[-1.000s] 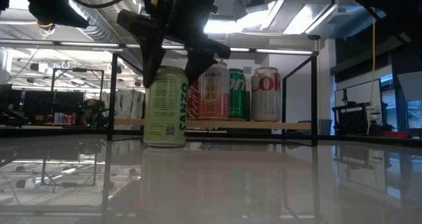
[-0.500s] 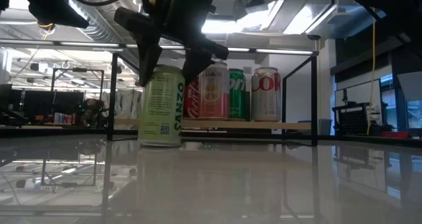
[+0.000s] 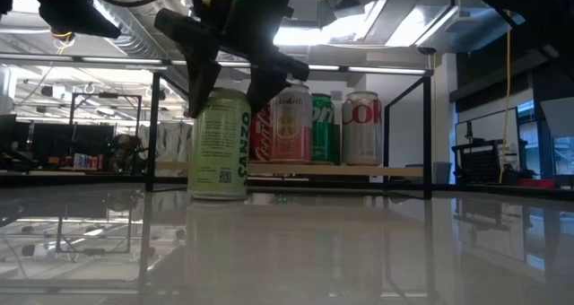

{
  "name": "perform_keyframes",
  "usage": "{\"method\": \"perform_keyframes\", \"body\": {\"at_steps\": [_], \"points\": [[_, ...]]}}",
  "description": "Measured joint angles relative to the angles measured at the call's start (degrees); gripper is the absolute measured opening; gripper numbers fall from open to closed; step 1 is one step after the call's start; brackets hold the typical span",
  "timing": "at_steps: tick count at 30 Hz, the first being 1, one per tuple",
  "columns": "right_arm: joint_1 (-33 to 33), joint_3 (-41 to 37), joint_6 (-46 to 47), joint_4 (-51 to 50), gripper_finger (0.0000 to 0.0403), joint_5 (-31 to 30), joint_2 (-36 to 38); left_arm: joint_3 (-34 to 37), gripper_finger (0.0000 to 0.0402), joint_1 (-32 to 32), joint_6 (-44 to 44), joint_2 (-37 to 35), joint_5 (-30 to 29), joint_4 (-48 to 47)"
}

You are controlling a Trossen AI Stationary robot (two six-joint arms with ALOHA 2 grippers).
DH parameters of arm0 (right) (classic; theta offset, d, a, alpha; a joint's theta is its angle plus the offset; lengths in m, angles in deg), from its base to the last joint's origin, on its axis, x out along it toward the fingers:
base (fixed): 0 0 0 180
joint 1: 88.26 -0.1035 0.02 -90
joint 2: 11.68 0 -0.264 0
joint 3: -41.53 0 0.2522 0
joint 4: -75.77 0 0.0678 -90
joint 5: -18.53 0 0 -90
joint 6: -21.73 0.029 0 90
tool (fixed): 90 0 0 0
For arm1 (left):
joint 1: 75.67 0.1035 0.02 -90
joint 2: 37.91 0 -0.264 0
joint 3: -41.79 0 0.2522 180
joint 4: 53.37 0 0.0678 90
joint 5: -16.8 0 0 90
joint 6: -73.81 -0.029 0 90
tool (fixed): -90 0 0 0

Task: Place canned beverage on shelf
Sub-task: Put the light green soda can on the shelf

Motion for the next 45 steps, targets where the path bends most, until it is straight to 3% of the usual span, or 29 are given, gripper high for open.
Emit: {"method": "perform_keyframes", "body": {"at_steps": [4, 13, 30, 40, 45], "points": [[0.0, 0.0, -0.1, 0.3, 0.0323, 0.0, 0.0, 0.0, 0.035, 0.0, 0.0, 0.0, 0.0, 0.0], [0.0, 0.0, -0.1, 1.3, 0.0395, 1.4, 0.1, 0.0, 0.035, 0.0, 0.0, 0.0, 0.0, 0.0], [0.0, 3.4, -9.7, 2.5, 0.0386, 2.4, 1.1, 0.0, 0.035, 0.0, 0.0, 0.0, 0.0, 0.0], [0.0, 3.5, -30.1, 2.5, 0.0386, 6.4, 3.8, 0.0, 0.035, 0.0, 0.0, 0.0, 0.0, -0.1], [0.0, 3.5, -49.6, 2.4, 0.0386, 10.3, 3.8, 0.0, 0.035, 0.0, 0.0, 0.0, 0.0, -0.1]]}}
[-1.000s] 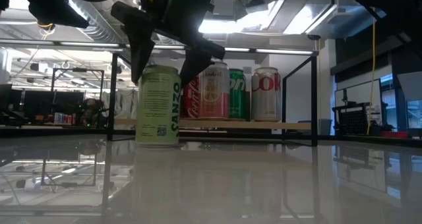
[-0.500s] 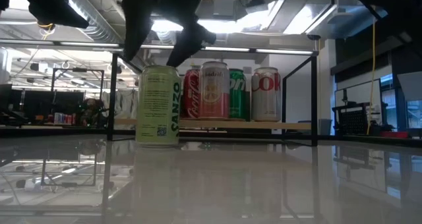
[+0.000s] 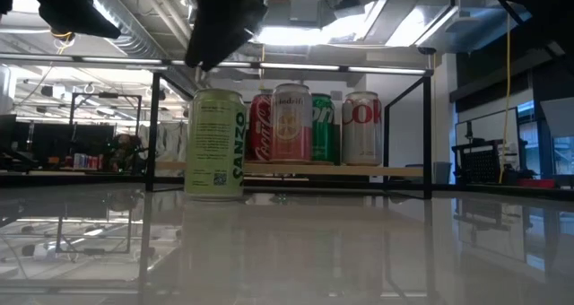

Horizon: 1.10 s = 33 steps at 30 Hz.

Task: Place canned beverage on shelf
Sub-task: Put the light green soda can on the shelf

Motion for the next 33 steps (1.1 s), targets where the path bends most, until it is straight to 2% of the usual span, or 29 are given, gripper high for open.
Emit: {"method": "perform_keyframes", "body": {"at_steps": [5, 11, 17, 24, 33], "points": [[0.0, 0.0, -20.9, 0.1, 0.0386, 1.1, 0.0, 0.0, 0.035, 0.0, 0.0, 0.0, 0.0, 0.0], [0.8, -0.2, -33.3, 0.0, 0.0386, 1.4, 0.0, 0.0, 0.035, 0.0, 0.0, 0.0, 0.0, 0.0], [2.3, -0.4, -39.0, -3.2, 0.0386, 2.8, 0.0, 0.0, 0.035, 0.0, 0.2, 0.0, 0.0, 0.0], [4.5, -0.4, -39.4, -9.4, 0.0386, 13.3, 0.0, 0.0, 0.035, 0.0, 0.4, 0.0, 0.0, 0.1], [5.4, -0.5, -43.4, -7.2, 0.0386, 13.4, -0.1, 0.0, 0.035, 0.0, 0.4, 0.0, 0.0, 0.2]]}}
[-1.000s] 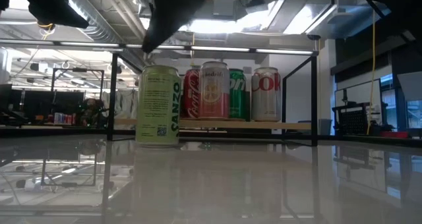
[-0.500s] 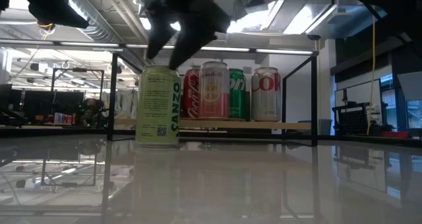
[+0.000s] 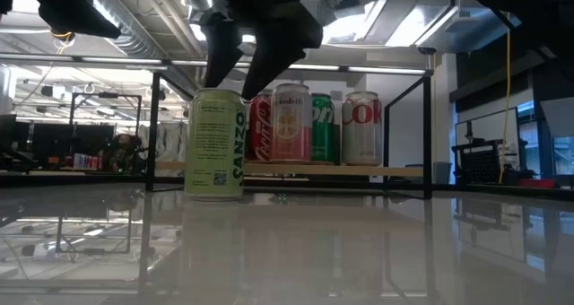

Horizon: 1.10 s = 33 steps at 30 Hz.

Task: Place canned beverage on shelf
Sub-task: Put the light green soda can on the shelf

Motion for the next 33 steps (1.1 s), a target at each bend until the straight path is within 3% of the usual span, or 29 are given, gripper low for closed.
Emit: {"method": "perform_keyframes", "body": {"at_steps": [11, 18, 33], "points": [[1.5, 0.0, 0.1, 2.7, 0.0386, 0.7, -0.1, 0.0, 0.035, 0.0, 0.0, 0.0, 0.0, 0.0], [2.3, -0.1, 0.2, 2.7, 0.0386, 4.6, -0.7, 0.0, 0.035, 0.0, 0.0, 0.0, 0.0, 0.0], [2.2, -0.1, 0.6, 2.2, 0.0386, 5.0, -3.7, 0.0, 0.035, 0.0, 0.0, 0.0, 0.1, 0.1]]}}
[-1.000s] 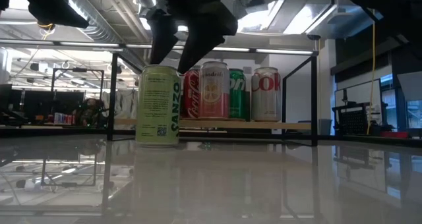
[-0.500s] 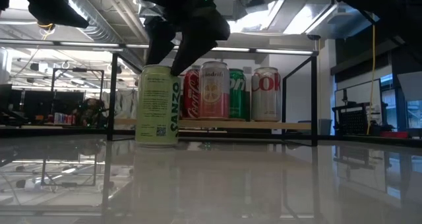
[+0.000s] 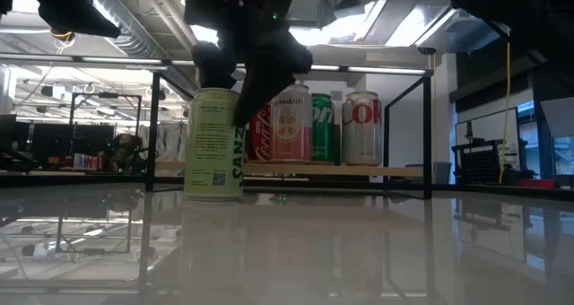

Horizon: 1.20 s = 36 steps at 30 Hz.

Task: Place canned beverage on shelf
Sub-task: Put the light green soda can on the shelf

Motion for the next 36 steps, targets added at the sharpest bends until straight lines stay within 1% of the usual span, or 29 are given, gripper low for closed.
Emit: {"method": "perform_keyframes", "body": {"at_steps": [11, 36], "points": [[-0.1, 0.0, 6.0, 1.0, 0.0386, 0.0, 0.0, 0.0, 0.035, 0.0, 0.0, 0.0, 0.1, 0.1], [-0.1, 0.0, 5.9, 0.9, 0.0385, 0.0, -0.2, 0.0, 0.035, 0.0, 0.0, 0.0, 0.1, 0.1]]}}
